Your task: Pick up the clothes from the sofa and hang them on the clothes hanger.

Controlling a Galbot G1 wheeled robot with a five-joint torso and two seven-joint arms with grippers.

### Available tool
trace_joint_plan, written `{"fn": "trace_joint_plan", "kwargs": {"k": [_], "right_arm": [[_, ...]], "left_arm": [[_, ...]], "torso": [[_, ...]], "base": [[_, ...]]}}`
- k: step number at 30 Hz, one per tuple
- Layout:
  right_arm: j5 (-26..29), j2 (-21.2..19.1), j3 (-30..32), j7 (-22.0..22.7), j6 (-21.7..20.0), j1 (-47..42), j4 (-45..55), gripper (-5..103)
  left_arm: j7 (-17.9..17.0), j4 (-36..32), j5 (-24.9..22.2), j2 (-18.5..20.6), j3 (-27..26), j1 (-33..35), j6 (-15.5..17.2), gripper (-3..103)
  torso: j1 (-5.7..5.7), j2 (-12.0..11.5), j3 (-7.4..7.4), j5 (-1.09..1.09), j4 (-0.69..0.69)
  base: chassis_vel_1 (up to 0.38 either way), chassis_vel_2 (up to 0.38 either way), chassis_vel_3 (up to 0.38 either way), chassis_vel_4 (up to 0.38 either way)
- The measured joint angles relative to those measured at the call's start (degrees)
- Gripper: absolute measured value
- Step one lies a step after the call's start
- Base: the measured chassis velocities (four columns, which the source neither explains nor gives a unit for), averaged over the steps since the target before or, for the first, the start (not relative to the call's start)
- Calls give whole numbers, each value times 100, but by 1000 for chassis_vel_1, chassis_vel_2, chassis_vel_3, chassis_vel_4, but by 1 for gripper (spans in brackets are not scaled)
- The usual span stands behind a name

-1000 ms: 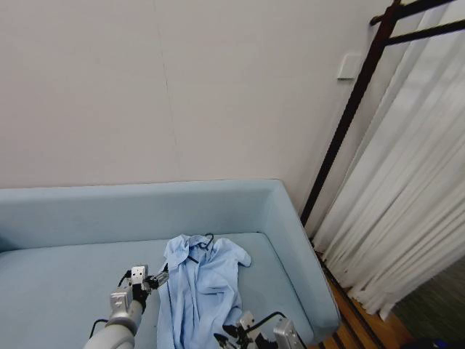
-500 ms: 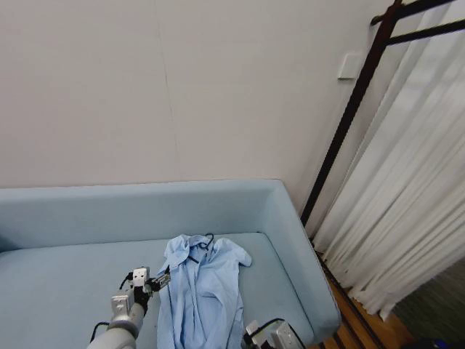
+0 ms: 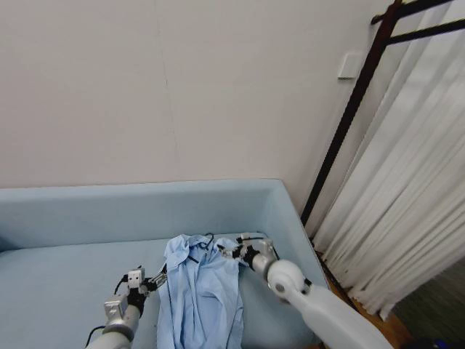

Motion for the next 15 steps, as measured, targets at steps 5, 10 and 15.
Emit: {"fn": "trace_joint_plan", "kwargs": {"k": [5, 10, 15], "right_arm": [[-483, 459, -279, -388, 10, 331, -1130, 100], [-1019, 704, -449, -546, 75, 361, -1651, 100], [-1537, 788, -634, -574, 207, 301, -1827, 100]], "left_arm": [[1, -3, -11, -77, -187, 153, 1, 100], [2, -133, -7, -169, -222, 281, 10, 100], [9, -212, 13, -307, -228, 339, 11, 100]], "torso": [[0, 0, 0, 0, 0], [0, 0, 0, 1, 0], [-1, 0, -1, 1, -1]], "base": [[0, 0, 0, 0], [0, 0, 0, 0], [0, 0, 0, 0]]}}
